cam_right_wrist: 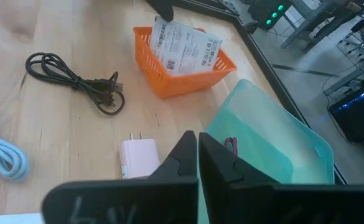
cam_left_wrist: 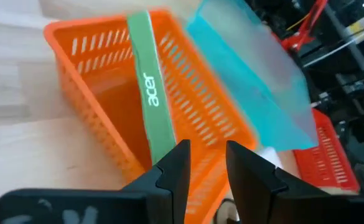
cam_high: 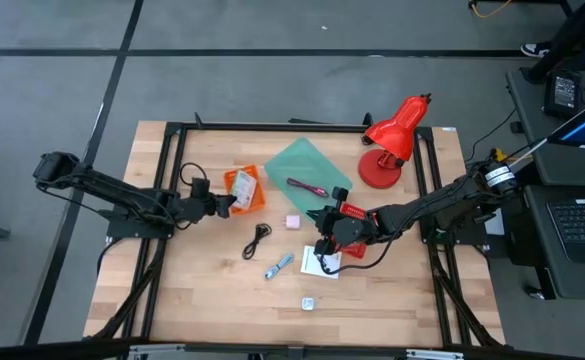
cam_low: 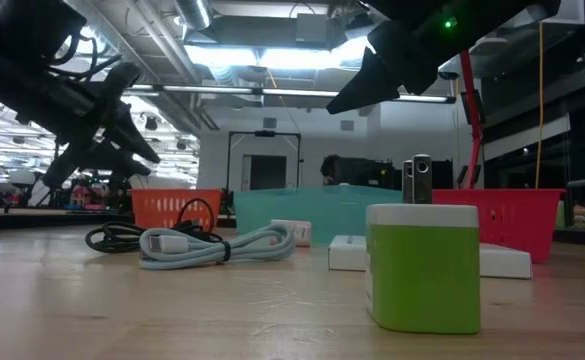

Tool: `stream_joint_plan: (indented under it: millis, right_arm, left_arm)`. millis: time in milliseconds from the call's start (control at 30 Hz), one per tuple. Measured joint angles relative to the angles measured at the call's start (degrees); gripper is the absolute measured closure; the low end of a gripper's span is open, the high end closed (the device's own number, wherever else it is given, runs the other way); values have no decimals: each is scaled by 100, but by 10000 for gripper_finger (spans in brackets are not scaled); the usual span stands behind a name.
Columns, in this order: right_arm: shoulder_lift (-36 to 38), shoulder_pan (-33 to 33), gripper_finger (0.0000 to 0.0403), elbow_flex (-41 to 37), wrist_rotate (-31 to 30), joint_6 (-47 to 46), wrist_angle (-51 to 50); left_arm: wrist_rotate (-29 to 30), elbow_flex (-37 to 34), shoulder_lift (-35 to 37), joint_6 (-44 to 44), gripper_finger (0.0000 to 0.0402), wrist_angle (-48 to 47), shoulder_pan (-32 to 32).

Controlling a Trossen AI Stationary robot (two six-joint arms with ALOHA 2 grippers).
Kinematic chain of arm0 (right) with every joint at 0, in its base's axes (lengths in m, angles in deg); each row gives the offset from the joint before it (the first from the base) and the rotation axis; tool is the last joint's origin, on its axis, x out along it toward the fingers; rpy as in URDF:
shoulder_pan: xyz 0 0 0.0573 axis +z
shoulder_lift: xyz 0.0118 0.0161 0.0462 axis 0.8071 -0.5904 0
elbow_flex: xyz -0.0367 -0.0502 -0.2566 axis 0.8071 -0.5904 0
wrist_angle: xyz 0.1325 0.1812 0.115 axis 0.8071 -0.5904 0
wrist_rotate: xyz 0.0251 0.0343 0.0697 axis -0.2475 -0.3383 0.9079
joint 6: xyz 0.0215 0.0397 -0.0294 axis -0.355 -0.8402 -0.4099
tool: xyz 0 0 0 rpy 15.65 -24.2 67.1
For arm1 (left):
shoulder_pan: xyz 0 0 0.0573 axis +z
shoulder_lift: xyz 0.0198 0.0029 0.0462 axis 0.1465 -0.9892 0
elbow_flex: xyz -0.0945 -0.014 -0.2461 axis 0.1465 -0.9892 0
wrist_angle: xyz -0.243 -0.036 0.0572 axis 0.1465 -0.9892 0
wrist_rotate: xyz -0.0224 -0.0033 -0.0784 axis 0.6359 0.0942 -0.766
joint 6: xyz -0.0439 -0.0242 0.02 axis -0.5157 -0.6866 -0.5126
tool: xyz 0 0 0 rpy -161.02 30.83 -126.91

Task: Pick and place items into bin
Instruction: Put the left white card reader box into the orange bin, then put the pink charger adapter into the red bin

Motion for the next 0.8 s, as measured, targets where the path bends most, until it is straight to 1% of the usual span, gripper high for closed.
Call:
stream_joint_plan:
  millis: [233,367,533,633,733,800]
  right_arm:
    - [0,0,403,1,0,0,0]
    - [0,0,403,1,0,1,0]
    - [0,0,403,-1,0,2,-1]
    - [0,1,403,0,0,2,-1]
    - [0,1,403,0,0,5,-1]
    - [0,0,403,-1,0,13,5]
  left_arm:
    - [-304,-13,-15,229,313,33,-2]
    - [-183,-13,-14,391,313,231,-2]
    - [-37,-13,-10,1248,313,902,-2]
    - [-55,-13,-10,1480,314,1084,0]
    - [-217,-13,-10,1765,315,1105,0]
    - [-442,-13,-9,2149,316,1135,-1]
